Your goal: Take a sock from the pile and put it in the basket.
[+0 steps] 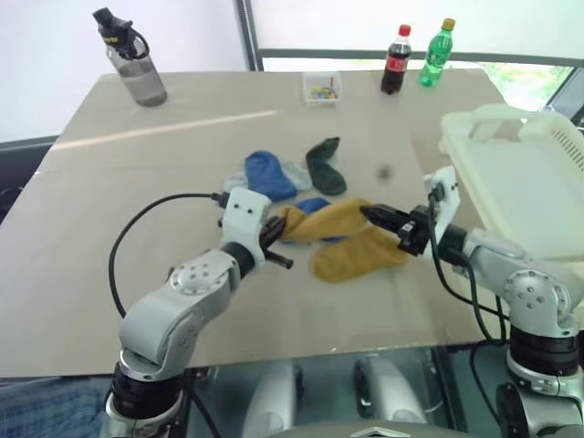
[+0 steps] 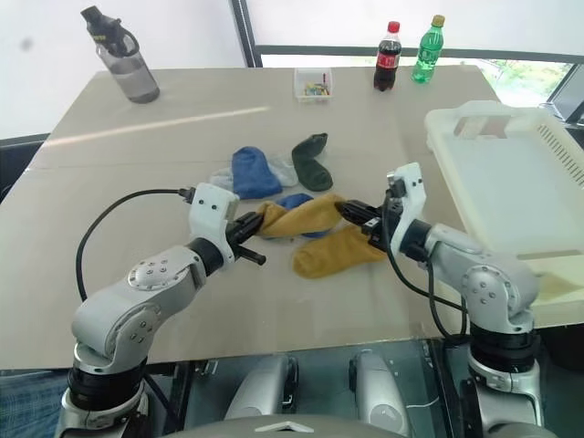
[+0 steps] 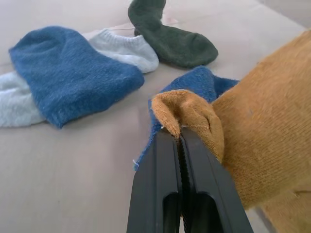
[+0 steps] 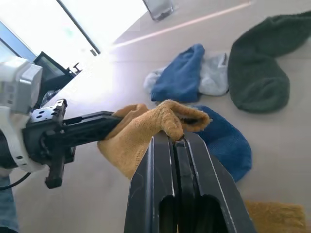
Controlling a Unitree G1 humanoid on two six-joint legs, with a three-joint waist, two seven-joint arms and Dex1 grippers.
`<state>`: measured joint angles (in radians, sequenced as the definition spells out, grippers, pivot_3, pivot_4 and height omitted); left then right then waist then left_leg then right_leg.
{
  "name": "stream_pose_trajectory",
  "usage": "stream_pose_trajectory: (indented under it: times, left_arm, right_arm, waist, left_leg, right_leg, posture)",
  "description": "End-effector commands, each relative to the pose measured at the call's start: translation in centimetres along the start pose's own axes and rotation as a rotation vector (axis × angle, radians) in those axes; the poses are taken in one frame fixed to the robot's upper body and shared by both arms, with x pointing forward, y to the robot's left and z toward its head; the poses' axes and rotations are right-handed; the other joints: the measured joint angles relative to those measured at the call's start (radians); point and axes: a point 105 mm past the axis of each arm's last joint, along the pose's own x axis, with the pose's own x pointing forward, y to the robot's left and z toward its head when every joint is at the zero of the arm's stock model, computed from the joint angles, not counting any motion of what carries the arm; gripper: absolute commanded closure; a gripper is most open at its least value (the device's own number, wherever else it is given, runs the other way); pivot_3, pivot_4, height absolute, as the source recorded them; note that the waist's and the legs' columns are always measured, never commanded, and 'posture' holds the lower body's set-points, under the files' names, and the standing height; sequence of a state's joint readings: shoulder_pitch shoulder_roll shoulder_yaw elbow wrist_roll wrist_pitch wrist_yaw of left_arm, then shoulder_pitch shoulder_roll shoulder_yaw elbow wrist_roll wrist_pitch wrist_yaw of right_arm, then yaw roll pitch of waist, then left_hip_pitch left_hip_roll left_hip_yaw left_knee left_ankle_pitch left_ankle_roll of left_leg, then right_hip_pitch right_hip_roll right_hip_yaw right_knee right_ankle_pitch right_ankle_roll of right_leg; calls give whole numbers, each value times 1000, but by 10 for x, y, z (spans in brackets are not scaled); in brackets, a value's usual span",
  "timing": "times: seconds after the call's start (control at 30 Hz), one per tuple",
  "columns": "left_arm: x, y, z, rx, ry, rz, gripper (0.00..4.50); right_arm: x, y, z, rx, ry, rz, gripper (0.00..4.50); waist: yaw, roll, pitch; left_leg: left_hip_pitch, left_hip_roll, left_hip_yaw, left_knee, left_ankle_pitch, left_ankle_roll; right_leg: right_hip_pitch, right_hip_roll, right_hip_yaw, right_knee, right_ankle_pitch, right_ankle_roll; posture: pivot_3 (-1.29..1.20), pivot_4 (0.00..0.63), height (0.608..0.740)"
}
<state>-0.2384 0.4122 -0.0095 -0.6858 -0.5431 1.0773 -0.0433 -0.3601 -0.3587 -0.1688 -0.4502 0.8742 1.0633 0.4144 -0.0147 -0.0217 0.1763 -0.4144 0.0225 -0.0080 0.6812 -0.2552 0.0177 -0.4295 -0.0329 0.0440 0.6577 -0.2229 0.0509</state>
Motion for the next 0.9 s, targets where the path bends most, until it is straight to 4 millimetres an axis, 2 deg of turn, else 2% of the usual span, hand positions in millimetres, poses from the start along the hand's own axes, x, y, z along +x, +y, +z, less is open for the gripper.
stream_pose_trajectory:
  times: [0.03, 0.27, 0.4, 0.5, 0.73, 0.9]
  left_arm:
    - [-5, -26, 17, -29, -61, -130, 4500]
    - [-7, -47, 24, -135, -111, -226, 4500]
    - [-7, -54, 12, -125, -71, -220, 4500]
    - [-9, -55, 10, -103, -82, -201, 4500]
    - [-20, -68, 0, -192, -89, -221, 4500]
    - [-31, -74, 8, -250, -171, -259, 4500]
  right_arm:
    - [-15, 4, 11, -55, -35, -2, 4490]
    - [-23, -4, 3, -67, 25, -73, 4490]
    - [-26, -9, -3, -68, 72, -109, 4490]
    - [-30, -7, -6, -63, 94, -111, 4490]
    - [-41, 1, -15, -35, 150, -103, 4490]
    - [-42, 4, -12, -27, 149, -94, 4490]
  waist:
    - [2, 0, 0]
    - [-2, 0, 0]
    - [-2, 0, 0]
    - [0, 0, 0]
    - [1, 0, 0]
    - [0, 0, 0]
  left_leg:
    - [0, 0, 0, 0, 0, 0]
    - [1, 0, 0, 0, 0, 0]
    - [1, 0, 1, 0, 0, 0]
    - [0, 0, 0, 0, 0, 0]
    - [0, 0, 1, 0, 0, 0]
    - [0, 0, 1, 0, 0, 0]
  right_leg:
    - [0, 0, 0, 0, 0, 0]
    - [0, 1, 0, 0, 0, 0]
    - [0, 0, 1, 0, 0, 0]
    - [0, 0, 1, 0, 0, 0]
    - [0, 0, 1, -1, 0, 0]
    - [0, 0, 1, -1, 0, 0]
  posture:
    - [0, 150, 740]
    - [0, 150, 740]
    - [0, 150, 740]
    - [0, 150, 740]
    - [0, 150, 740]
    - [0, 150, 740]
